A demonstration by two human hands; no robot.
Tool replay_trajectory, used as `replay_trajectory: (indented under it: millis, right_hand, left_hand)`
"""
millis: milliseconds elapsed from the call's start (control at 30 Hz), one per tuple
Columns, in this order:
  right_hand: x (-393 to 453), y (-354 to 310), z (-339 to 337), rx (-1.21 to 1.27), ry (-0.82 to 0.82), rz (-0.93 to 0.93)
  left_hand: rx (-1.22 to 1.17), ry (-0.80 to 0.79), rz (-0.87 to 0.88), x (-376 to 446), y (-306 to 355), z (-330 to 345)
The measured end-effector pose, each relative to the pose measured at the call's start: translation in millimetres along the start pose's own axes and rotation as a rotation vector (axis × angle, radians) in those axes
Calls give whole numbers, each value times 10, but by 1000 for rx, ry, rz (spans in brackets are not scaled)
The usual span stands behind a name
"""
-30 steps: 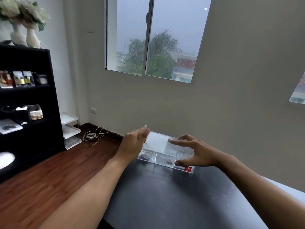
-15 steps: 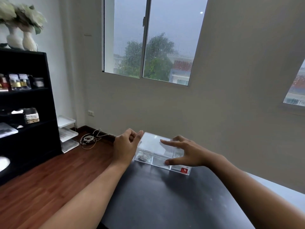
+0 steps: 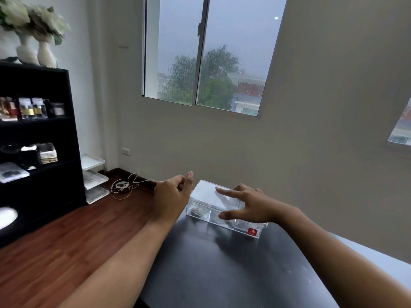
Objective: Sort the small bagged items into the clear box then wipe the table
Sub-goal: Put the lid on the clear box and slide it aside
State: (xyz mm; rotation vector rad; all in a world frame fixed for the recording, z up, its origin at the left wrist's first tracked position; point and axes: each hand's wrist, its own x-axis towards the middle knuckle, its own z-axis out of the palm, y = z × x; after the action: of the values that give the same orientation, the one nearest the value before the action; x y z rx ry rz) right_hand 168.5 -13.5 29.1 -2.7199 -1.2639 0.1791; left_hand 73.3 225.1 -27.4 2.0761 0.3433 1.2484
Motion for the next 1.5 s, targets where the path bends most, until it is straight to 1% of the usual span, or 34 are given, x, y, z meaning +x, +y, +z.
replay_trajectory:
  millis: [100, 200, 333, 400, 500, 667, 767, 933, 1100, 1200, 1333, 1500]
  right_hand:
    - [11, 24, -9, 96, -4, 1]
    - [29, 38, 46, 137, 41, -1]
    - [31, 35, 98, 187, 92, 14]
    - [33, 19, 88, 197, 96, 11]
    - [55, -15, 72, 185, 94, 9]
    - [69, -41, 108, 180, 125, 17]
    - [50, -29, 135, 186, 158, 22]
    - [48, -5, 150, 222, 196, 27]
    - [45, -34, 142, 185, 176, 23]
    - [51, -50, 140, 193, 175, 31]
    - [38, -67, 140, 197, 186, 37]
    - [33, -69, 131, 195, 176, 36]
  left_hand:
    - [8, -23, -15, 8, -26, 5]
    - [27, -47, -19, 3, -8, -5]
    - [-29, -85, -40, -19, 63, -7]
    - [-86, -111, -105, -13, 51, 12]
    - [-206, -174, -266, -1, 29, 23]
    - [-292, -270, -389, 3, -14, 35]
    - [-259, -278, -368, 10, -84, 71]
    - [-337, -329, -425, 42, -134, 128]
    - [-359, -343, -471, 33, -62, 134]
    - [-341, -336, -440, 22, -73, 136]
    - [-368, -350, -453, -9, -136, 118]
    - [-414, -293, -482, 5, -137, 118]
